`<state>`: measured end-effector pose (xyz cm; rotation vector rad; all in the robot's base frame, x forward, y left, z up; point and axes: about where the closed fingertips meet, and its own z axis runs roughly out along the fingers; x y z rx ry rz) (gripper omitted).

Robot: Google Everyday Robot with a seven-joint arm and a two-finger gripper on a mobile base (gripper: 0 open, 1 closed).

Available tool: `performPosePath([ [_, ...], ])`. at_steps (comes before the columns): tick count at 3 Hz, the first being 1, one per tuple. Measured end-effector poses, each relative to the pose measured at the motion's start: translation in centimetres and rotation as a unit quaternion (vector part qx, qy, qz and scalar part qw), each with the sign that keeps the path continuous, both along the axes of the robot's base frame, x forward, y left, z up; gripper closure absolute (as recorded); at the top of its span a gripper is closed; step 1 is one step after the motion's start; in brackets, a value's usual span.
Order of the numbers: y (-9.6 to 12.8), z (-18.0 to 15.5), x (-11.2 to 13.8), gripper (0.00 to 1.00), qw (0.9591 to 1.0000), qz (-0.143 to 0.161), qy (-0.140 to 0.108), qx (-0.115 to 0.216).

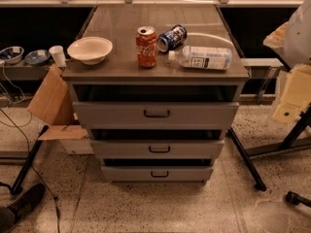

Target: Open bottom drawer

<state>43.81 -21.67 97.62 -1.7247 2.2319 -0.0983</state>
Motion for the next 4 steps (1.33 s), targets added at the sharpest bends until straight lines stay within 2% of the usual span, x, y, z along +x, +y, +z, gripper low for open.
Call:
performPosePath([
  [1,0.0,0.0,0.0,0.0,1.0,0.0,0.0,0.0],
  [2,0.0,-2.6,0.3,0.0,0.9997,-0.019,0.001,0.012],
  [3,0.7,-8.5,0.8,0.0,0.9983,-0.044,0.023,0.03],
  [4,1.5,-11.8,1.3,0.0,0.9967,-0.062,0.027,0.046],
])
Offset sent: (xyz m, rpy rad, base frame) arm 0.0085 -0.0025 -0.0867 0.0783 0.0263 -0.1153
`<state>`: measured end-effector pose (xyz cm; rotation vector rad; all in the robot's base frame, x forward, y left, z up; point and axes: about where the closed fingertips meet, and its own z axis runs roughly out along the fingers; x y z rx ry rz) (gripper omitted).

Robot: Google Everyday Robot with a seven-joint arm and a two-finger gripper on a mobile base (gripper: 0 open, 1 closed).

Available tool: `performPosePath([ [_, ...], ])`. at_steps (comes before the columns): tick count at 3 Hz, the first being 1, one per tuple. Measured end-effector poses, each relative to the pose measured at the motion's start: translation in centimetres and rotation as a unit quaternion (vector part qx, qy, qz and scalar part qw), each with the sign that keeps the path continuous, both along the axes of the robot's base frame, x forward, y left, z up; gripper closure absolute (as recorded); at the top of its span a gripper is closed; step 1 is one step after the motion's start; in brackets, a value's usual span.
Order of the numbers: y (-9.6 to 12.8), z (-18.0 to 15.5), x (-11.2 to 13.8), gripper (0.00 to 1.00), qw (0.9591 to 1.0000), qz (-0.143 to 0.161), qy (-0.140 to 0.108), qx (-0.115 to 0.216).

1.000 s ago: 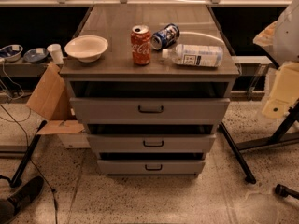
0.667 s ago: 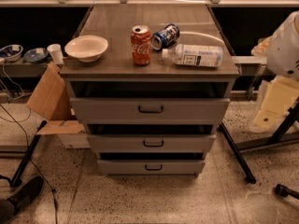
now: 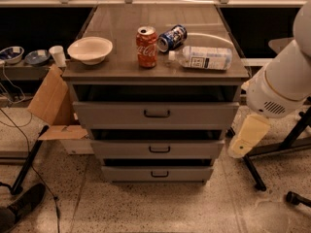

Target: Open bottom drawer

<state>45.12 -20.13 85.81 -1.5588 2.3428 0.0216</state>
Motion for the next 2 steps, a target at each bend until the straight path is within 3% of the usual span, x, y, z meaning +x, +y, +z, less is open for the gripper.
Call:
performPosePath([
  [1,0.6,-8.0,0.6,0.0,0.9981,-0.055,0.017,0.021],
  [2,1.0,-14.0,0.5,0.0,0.9928,-0.108,0.021,0.047],
])
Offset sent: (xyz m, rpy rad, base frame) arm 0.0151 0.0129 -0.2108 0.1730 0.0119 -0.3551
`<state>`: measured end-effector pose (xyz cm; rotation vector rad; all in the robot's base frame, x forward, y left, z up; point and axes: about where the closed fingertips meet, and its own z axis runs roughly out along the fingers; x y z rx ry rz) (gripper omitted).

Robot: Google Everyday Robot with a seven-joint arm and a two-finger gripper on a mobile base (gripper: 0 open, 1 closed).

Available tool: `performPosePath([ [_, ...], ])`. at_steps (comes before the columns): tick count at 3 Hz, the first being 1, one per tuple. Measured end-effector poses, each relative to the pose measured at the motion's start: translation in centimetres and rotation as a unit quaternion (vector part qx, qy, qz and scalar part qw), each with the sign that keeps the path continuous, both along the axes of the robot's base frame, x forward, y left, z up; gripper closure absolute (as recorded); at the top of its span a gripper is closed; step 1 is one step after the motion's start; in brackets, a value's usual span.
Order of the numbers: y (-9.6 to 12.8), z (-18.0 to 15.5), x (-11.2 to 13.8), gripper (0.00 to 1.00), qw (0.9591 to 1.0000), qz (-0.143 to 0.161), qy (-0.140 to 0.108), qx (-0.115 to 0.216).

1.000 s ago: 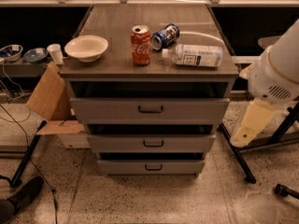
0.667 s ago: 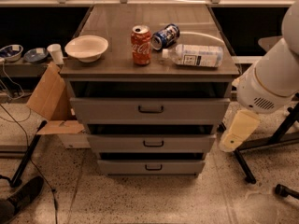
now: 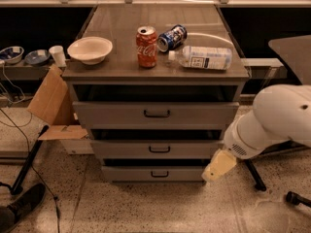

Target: Open bottom drawer

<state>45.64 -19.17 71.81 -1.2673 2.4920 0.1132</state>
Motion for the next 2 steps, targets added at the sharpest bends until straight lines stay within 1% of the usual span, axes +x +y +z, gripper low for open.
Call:
performPosePath([
  [1,0.28,0.32,1.01,0.0,0.9997,-0.005,-0.022,0.005],
  [2,0.27,0.22,1.01,0.0,0.9998,-0.009,-0.019,0.002],
])
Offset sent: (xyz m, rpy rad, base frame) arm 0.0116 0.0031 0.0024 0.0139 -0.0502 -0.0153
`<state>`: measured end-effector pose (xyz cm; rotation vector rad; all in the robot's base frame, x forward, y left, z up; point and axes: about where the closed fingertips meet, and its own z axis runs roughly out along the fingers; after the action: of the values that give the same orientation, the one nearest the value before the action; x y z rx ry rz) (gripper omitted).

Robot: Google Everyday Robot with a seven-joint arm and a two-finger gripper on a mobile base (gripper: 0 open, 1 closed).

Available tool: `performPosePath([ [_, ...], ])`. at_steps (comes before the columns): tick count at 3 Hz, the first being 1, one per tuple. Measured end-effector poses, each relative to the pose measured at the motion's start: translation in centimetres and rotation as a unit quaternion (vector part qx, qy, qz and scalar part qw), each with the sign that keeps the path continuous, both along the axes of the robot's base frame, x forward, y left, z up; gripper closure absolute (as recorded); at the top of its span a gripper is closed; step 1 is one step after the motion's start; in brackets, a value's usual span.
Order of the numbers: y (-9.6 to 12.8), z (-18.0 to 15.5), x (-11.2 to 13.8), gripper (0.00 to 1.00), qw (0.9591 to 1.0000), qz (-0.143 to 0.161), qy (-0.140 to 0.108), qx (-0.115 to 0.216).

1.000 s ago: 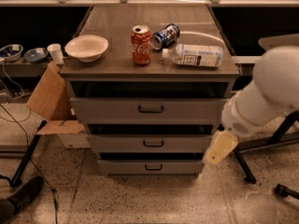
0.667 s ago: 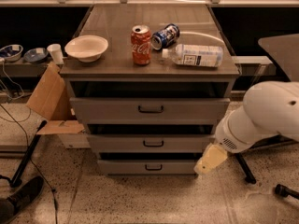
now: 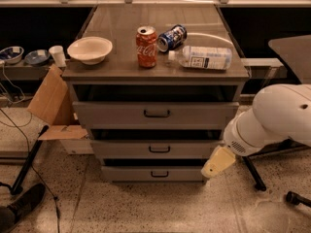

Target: Open bottom drawer

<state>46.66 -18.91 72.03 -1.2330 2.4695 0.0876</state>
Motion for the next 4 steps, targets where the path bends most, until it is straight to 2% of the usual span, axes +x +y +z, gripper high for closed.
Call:
performPosePath([
  [1,0.3,-3.3,0.4,0.0,0.9996,-0.019,0.015,0.017],
  [2,1.5,-8.8,1.1,0.0,0.9963,-0.053,0.029,0.061],
  [3,2.7,-13.9,2.0,0.0,0.9903,-0.082,0.032,0.107],
  [4,3.4,-19.0,3.4,0.0,0.9802,-0.113,0.02,0.161],
])
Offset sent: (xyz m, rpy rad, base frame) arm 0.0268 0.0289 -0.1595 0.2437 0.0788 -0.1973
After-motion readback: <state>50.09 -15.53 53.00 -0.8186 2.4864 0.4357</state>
